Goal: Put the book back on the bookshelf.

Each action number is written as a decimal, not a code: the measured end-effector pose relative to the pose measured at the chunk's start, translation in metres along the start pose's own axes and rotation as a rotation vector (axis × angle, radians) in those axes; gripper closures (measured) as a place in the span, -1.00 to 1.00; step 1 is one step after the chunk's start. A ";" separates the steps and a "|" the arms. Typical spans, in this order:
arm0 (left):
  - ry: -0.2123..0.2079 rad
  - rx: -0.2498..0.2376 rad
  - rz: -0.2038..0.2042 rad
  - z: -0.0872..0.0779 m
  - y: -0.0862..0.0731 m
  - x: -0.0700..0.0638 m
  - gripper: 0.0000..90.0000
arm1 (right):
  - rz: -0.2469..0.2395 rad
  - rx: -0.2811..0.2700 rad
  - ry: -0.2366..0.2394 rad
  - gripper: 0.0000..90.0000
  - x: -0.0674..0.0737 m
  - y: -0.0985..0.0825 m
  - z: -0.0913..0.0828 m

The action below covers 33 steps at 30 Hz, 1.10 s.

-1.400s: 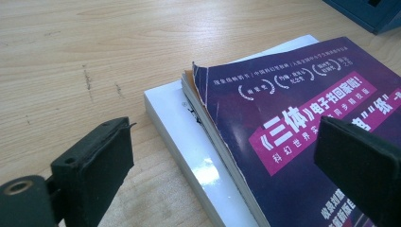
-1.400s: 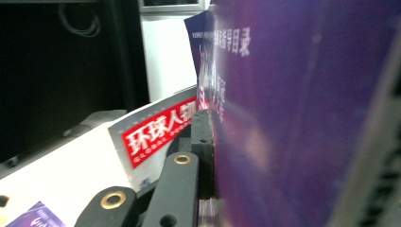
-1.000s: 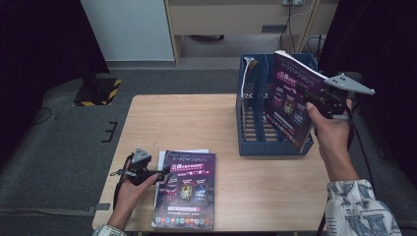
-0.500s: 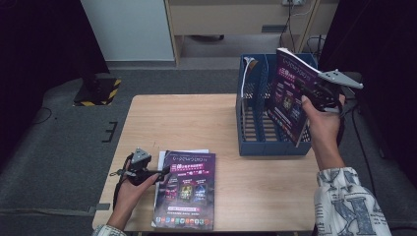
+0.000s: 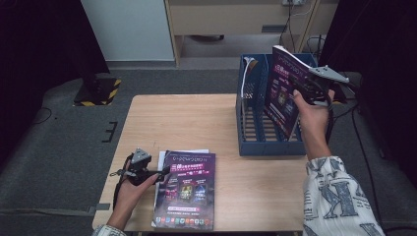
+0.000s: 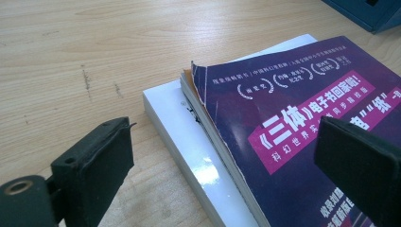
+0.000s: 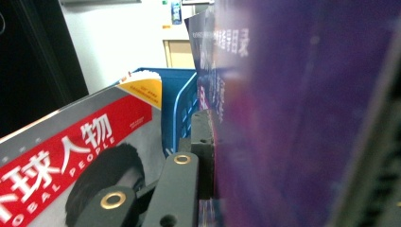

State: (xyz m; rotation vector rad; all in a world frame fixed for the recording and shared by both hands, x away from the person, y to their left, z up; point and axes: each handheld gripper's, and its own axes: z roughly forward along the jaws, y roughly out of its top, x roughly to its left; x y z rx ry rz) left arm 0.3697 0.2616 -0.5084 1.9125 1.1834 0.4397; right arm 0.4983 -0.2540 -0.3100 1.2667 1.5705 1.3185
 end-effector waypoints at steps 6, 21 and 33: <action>-0.003 -0.001 0.000 0.000 0.000 0.000 -0.88 | 0.016 -0.017 -0.029 0.84 0.000 -0.005 0.011; -0.003 -0.005 0.005 -0.001 0.001 -0.001 -0.88 | 0.003 -0.007 -0.042 0.84 0.005 -0.017 0.030; -0.005 -0.005 0.007 -0.001 0.001 -0.001 -0.88 | 0.021 -0.003 -0.046 0.84 0.007 -0.029 0.042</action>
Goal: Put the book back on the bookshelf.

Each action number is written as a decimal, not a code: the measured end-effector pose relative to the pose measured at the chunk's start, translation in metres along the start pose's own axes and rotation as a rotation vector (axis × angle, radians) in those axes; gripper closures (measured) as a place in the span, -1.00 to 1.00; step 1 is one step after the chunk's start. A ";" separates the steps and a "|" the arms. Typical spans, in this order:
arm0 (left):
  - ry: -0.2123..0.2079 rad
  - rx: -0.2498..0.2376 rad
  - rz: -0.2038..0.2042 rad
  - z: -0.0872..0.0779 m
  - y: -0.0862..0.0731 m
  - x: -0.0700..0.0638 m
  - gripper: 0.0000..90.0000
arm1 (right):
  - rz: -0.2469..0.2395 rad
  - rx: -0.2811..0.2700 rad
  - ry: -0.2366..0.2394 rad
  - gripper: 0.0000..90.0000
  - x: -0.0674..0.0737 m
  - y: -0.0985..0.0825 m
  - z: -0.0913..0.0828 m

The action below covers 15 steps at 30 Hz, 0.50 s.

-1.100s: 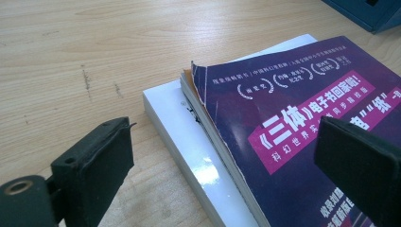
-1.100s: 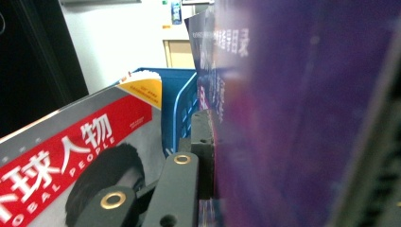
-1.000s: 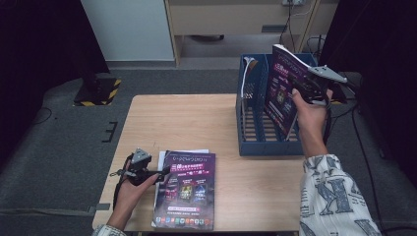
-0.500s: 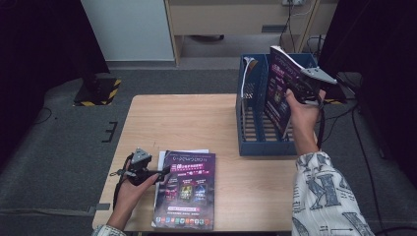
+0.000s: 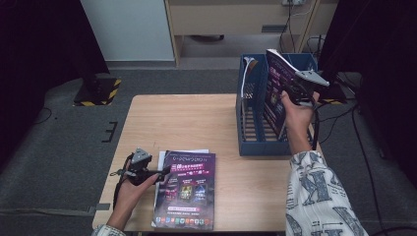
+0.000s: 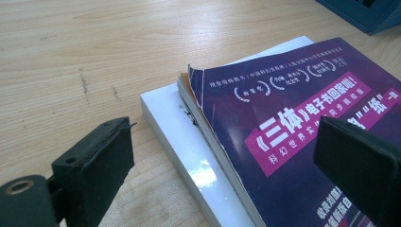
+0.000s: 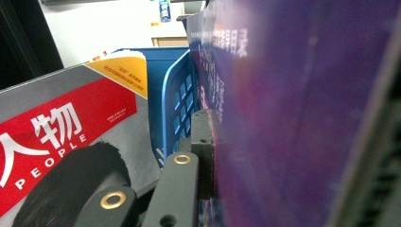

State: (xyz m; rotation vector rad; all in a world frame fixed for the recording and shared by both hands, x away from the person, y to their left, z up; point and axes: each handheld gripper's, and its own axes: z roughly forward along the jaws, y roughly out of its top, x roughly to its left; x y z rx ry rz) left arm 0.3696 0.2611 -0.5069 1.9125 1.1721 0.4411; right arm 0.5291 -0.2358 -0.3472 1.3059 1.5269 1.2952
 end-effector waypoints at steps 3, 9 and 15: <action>0.000 -0.002 0.000 0.000 0.000 0.000 -0.87 | 0.005 0.002 0.005 0.84 0.001 -0.003 0.002; 0.000 -0.001 -0.001 0.000 0.000 0.000 -0.87 | 0.007 0.001 0.001 0.84 0.001 -0.006 0.003; 0.000 -0.003 0.001 0.000 0.000 -0.001 -0.87 | 0.002 -0.006 -0.010 0.84 0.002 -0.008 0.003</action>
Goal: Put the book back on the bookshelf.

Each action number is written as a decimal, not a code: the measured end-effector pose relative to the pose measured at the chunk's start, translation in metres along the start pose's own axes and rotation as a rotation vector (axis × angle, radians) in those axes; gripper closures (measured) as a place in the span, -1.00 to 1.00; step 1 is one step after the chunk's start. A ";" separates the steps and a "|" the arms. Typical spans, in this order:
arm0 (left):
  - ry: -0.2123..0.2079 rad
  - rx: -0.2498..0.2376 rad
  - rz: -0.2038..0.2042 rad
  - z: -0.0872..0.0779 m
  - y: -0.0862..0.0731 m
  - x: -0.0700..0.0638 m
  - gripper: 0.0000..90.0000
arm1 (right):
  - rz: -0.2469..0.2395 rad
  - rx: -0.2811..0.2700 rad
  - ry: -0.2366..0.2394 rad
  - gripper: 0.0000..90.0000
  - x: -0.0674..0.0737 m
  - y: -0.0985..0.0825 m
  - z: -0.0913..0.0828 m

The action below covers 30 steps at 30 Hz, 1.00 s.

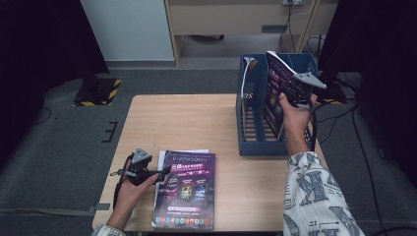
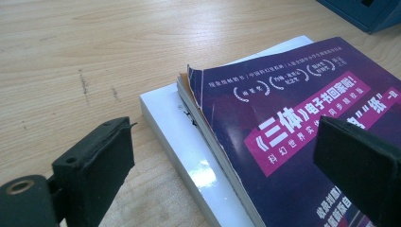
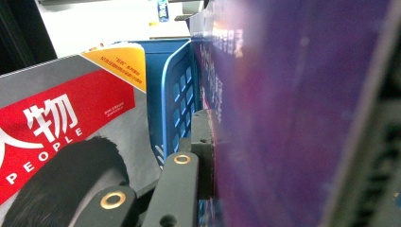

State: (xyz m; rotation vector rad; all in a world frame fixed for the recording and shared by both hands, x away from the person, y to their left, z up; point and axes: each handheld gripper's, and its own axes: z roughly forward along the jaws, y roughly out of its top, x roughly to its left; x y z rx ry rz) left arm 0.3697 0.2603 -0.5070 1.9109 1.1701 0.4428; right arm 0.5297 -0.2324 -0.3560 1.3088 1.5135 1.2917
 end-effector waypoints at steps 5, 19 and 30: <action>0.001 0.001 0.003 0.000 0.000 0.000 -0.87 | -0.004 0.009 -0.011 0.84 -0.001 -0.004 0.001; 0.001 0.003 0.005 0.001 0.000 0.000 -0.87 | 0.011 0.009 -0.031 0.84 0.000 -0.015 0.006; 0.002 0.003 0.007 0.001 0.000 0.000 -0.87 | -0.013 0.038 -0.018 0.84 0.008 -0.019 0.009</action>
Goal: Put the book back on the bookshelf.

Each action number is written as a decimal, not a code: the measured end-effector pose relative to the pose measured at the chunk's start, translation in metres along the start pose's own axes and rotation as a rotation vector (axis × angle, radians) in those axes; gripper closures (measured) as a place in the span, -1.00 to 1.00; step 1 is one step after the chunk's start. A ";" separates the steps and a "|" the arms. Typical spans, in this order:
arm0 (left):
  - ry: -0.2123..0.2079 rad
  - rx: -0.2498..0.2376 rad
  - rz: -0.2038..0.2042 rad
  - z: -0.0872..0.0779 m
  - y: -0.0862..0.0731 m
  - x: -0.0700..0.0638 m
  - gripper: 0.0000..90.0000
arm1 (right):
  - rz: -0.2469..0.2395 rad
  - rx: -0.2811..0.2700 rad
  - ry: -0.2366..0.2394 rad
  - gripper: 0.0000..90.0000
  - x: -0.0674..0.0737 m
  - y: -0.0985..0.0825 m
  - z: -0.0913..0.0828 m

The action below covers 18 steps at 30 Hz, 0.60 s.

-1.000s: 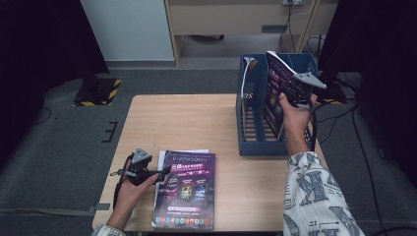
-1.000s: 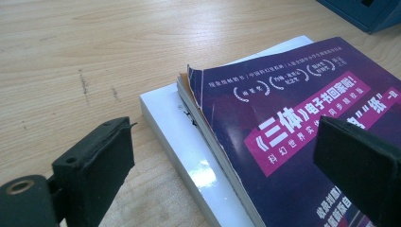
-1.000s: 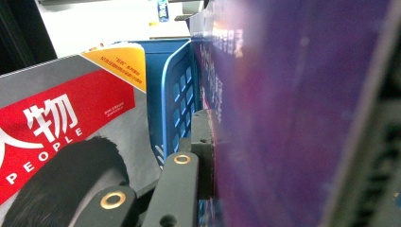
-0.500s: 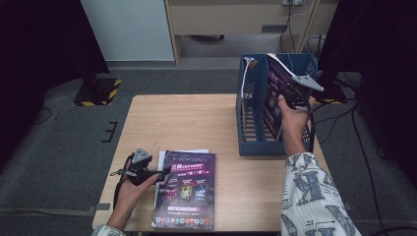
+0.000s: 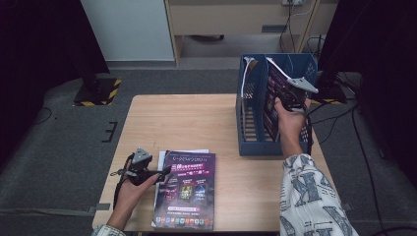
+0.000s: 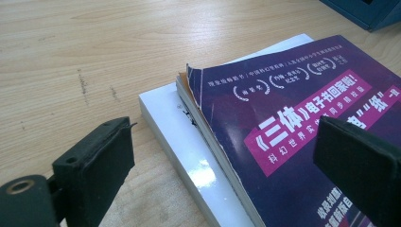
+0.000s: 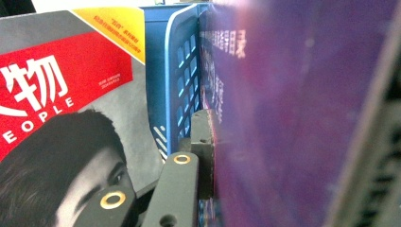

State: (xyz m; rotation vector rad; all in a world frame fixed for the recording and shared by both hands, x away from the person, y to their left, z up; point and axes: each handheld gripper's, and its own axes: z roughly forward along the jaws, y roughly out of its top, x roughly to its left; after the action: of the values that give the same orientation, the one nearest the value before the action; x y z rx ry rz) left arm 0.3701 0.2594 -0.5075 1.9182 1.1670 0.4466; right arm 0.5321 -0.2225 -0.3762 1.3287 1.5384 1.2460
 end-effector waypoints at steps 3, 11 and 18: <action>0.000 0.000 -0.001 0.000 0.000 0.000 -0.87 | 0.003 -0.003 0.003 0.84 0.000 -0.003 0.000; 0.001 0.002 0.003 0.000 0.000 0.000 -0.87 | -0.004 0.024 0.018 0.84 0.003 -0.003 -0.004; 0.002 0.003 0.006 0.000 0.000 0.000 -0.87 | -0.009 0.044 0.033 0.83 0.005 -0.006 -0.011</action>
State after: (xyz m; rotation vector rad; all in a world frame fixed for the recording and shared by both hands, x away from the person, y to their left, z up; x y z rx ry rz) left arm 0.3702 0.2588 -0.5074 1.9249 1.1641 0.4506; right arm 0.5195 -0.2202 -0.3786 1.3332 1.6012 1.2406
